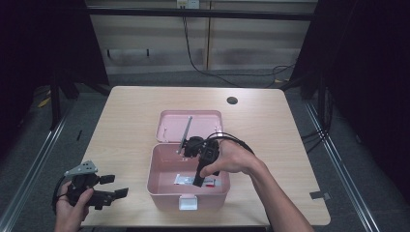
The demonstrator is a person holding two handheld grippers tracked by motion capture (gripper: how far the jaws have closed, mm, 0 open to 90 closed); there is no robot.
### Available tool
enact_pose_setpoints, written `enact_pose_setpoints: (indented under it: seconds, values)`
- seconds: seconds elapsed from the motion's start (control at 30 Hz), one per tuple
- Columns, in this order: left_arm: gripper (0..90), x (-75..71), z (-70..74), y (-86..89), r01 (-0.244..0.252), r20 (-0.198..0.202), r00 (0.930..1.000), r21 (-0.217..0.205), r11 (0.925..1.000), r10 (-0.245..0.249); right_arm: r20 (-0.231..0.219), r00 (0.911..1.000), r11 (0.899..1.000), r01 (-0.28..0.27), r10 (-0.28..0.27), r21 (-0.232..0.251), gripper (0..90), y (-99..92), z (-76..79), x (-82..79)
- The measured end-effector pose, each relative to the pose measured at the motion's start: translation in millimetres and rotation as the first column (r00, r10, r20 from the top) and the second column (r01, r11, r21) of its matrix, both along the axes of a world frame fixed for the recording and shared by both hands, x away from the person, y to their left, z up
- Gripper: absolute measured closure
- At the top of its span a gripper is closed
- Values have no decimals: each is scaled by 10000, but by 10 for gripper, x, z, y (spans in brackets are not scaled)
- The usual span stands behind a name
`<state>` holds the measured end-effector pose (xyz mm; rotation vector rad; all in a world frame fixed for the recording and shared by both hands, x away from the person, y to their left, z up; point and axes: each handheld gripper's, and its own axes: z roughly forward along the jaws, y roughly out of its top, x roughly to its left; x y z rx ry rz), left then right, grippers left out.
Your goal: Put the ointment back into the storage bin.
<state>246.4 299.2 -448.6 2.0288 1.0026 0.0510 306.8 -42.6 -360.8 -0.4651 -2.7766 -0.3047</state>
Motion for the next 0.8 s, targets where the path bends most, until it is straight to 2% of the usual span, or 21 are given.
enact_pose_setpoints:
  seconds: [0.07,0.47,0.6,0.7,0.8]
  values:
    - [167,0,2,2,22,-10,10000,-7,10000,-22,-101,9998,9999,-148,147,-84,722,30,-27,1]
    - [167,0,3,8,-31,-16,10000,-54,10000,31,-501,9984,9996,-259,256,-57,721,199,-253,55]
    - [168,-3,2,5,-33,-5,10000,-39,10000,33,-520,9980,9993,-354,350,-68,721,241,-301,64]
    - [167,-1,4,12,-49,8,10000,-26,10000,49,-523,9979,9992,-384,389,119,721,264,-356,70]
    - [167,0,4,12,-37,23,10000,-37,10000,37,-622,9972,9991,-421,418,-36,721,291,-391,77]
